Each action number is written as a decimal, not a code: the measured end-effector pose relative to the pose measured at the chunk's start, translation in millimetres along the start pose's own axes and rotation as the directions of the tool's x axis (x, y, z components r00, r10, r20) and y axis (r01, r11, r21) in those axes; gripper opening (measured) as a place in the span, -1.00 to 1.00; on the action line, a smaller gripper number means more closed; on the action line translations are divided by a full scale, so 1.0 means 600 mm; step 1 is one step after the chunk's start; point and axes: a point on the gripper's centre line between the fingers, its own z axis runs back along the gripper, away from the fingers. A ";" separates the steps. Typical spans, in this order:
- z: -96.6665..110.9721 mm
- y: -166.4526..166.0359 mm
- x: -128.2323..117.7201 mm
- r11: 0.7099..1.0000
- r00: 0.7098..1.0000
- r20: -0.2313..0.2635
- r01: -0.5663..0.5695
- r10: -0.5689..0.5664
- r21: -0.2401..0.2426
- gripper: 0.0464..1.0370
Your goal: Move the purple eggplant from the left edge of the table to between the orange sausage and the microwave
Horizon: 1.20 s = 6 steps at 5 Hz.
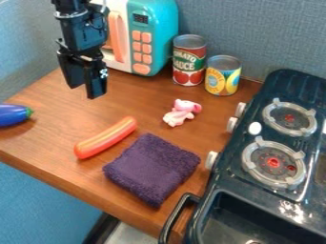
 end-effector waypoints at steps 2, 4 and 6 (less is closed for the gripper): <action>-0.027 0.022 -0.031 0.996 0.995 -0.059 0.086 -0.085 0.020 0.93; -0.012 0.145 -0.118 0.975 0.987 -0.076 0.150 -0.139 0.162 0.93; -0.040 0.196 -0.151 0.969 0.979 -0.082 0.198 -0.187 0.147 0.93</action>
